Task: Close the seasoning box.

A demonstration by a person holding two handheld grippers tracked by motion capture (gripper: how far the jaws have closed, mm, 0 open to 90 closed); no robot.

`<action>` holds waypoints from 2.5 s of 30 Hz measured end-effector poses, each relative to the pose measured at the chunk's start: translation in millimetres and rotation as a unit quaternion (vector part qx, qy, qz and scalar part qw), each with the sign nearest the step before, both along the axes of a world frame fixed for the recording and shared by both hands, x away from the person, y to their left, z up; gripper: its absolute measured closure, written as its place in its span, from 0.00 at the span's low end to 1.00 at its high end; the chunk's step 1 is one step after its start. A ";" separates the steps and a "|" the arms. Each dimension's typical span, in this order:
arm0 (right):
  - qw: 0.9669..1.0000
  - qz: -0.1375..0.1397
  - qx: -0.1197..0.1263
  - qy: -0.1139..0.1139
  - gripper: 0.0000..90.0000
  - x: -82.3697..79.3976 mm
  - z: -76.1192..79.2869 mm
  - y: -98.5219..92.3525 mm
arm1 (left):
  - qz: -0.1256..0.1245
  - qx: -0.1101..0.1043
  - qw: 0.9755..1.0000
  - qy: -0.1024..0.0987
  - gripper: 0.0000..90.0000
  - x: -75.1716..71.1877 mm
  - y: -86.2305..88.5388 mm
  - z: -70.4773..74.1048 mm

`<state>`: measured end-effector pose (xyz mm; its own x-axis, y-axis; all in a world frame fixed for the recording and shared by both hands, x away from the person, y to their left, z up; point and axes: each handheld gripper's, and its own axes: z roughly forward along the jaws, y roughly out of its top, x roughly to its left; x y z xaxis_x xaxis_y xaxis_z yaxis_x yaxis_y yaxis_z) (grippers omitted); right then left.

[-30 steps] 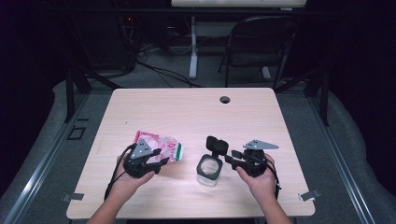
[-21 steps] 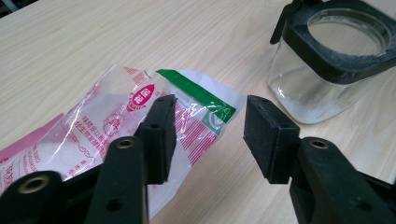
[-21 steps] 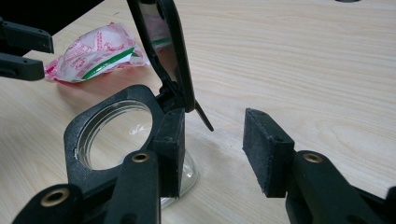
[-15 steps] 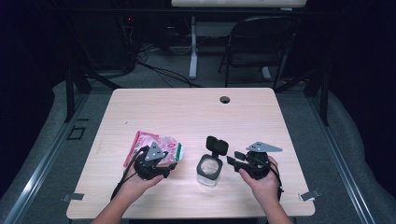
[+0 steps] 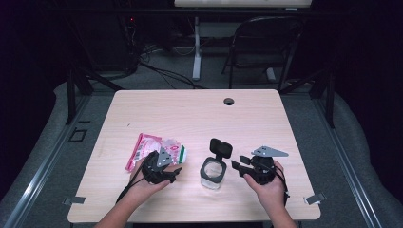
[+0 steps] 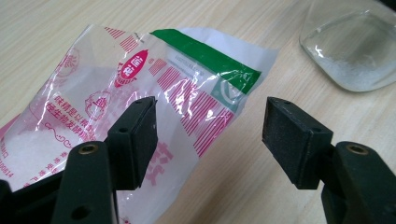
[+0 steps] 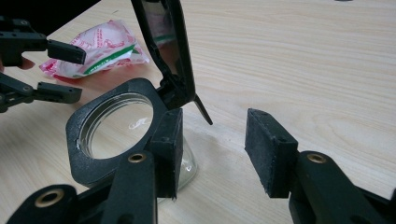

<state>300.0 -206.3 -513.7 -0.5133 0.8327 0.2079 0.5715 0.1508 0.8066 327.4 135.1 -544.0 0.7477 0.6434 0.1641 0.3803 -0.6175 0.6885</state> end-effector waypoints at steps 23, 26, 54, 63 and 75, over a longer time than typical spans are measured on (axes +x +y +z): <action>1.000 -0.002 -0.001 0.005 0.62 -3.7 -3.7 -3.1 | 0.014 -0.012 0.999 -0.033 0.87 8.7 9.2 -5.2; 1.000 -0.002 -0.001 0.005 0.62 -3.9 -3.9 -3.2 | 0.027 -0.040 0.999 -0.018 0.92 12.7 16.6 -3.1; 1.000 -0.006 0.001 0.007 0.62 -4.9 -5.2 -5.3 | 0.048 -0.096 0.994 0.018 1.00 24.2 38.5 6.5; 1.000 -0.007 0.004 0.004 0.62 -5.3 -3.5 -6.6 | 0.067 -0.112 0.991 -0.015 1.00 21.0 61.2 34.8; 1.000 -0.005 0.003 0.001 0.62 -5.0 -2.2 -5.3 | 0.097 -0.095 0.990 -0.038 1.00 18.6 79.6 58.3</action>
